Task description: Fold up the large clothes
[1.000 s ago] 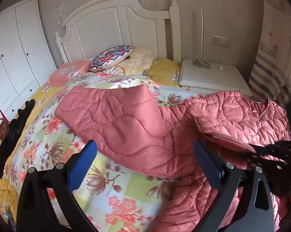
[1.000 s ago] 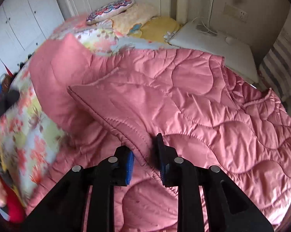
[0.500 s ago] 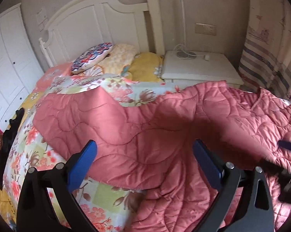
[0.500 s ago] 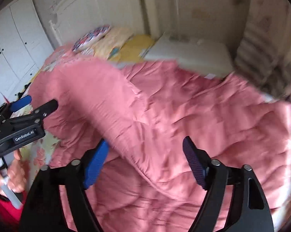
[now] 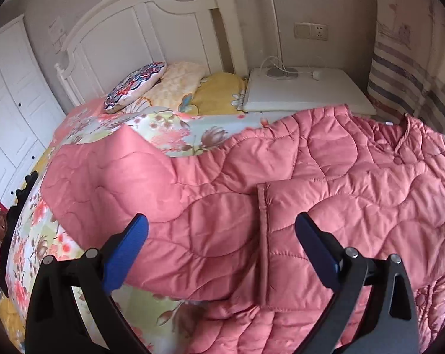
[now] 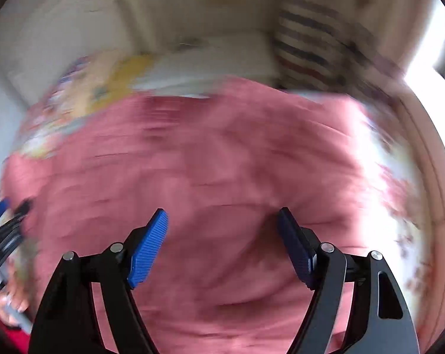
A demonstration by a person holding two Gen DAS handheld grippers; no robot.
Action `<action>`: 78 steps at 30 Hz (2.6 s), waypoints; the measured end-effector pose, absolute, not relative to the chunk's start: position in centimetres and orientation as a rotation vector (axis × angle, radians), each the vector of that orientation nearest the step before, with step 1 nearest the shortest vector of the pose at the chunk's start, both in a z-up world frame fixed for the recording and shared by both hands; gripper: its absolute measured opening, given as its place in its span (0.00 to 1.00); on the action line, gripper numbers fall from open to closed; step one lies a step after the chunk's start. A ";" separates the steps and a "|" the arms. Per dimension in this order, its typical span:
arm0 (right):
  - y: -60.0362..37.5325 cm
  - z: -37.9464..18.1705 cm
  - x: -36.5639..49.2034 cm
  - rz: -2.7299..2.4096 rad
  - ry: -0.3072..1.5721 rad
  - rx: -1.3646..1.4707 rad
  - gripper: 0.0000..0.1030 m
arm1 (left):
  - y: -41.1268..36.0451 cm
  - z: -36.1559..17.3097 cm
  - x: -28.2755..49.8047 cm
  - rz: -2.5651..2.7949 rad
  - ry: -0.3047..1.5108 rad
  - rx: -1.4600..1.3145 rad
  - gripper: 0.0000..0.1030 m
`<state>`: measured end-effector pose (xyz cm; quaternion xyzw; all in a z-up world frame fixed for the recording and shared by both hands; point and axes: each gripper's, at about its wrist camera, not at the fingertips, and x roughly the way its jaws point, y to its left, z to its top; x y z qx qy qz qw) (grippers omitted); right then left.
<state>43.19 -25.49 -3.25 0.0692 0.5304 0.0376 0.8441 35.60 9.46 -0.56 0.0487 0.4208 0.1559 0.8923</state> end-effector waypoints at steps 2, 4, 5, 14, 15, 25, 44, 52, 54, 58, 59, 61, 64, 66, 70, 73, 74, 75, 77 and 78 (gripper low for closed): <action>-28.7 -4.4 43.5 -0.008 1.129 0.169 0.64 | 8.9 -1.4 36.1 0.306 0.891 0.111 0.96; -31.1 -5.5 43.7 -0.059 1.126 0.190 0.64 | 8.5 -2.1 36.2 0.291 0.892 0.114 0.96; -31.6 -5.7 43.7 -0.054 1.125 0.215 0.65 | 8.2 -2.5 36.4 0.287 0.894 0.119 0.96; -28.3 -2.2 40.2 -0.064 0.965 0.037 0.68 | 7.5 -5.7 37.6 0.301 0.957 0.169 0.96; -28.3 -2.6 40.2 -0.066 0.974 0.034 0.68 | 7.5 -5.6 37.7 0.302 0.957 0.168 0.96; -30.2 -5.2 40.0 -0.162 0.971 0.000 0.80 | 8.5 -3.1 35.4 0.264 0.893 0.120 0.96; -19.1 -5.0 38.4 -0.057 0.903 -0.368 0.75 | 26.6 -4.0 30.5 0.273 0.933 -0.290 0.98; -19.0 -5.9 38.9 -0.056 0.914 -0.400 0.75 | 28.7 -4.8 33.1 0.251 0.932 -0.406 0.92; -18.9 -6.3 38.8 -0.054 0.919 -0.416 0.75 | 28.9 -4.8 33.7 0.241 0.935 -0.415 0.86; -19.2 -6.9 38.8 -0.045 0.934 -0.415 0.75 | 30.5 -4.1 33.6 0.222 0.900 -0.471 0.85; -19.3 -6.9 39.0 -0.040 0.942 -0.405 0.75 | 31.0 -4.0 33.4 0.224 0.894 -0.485 0.85; -19.4 -6.9 39.2 -0.036 0.953 -0.403 0.75 | 32.2 -3.8 33.4 0.237 0.886 -0.530 0.85; -19.1 -6.9 39.2 -0.040 0.948 -0.426 0.75 | 33.5 -3.6 33.4 0.276 0.871 -0.552 0.85; -19.0 -7.0 39.1 -0.041 0.944 -0.433 0.75 | 34.2 -3.5 33.7 0.316 0.871 -0.546 0.81; -19.1 -6.9 39.2 -0.036 0.947 -0.425 0.75 | 34.6 -3.3 34.5 0.381 0.894 -0.494 0.46; -19.2 -7.0 39.2 -0.036 0.945 -0.426 0.75 | 34.9 -3.2 34.8 0.387 0.910 -0.477 0.22; -19.1 -7.0 39.2 -0.036 0.945 -0.426 0.75 | 35.0 -3.3 35.0 0.372 0.919 -0.493 0.18; -19.2 -6.9 39.2 -0.036 0.945 -0.425 0.75 | 35.3 -3.5 35.2 0.360 0.924 -0.506 0.12; -19.1 -7.0 39.2 -0.036 0.947 -0.423 0.75 | 35.8 -3.4 35.2 0.340 0.914 -0.544 0.10; -19.2 -7.0 39.2 -0.035 0.948 -0.420 0.75 | 35.9 -3.3 35.1 0.337 0.904 -0.547 0.09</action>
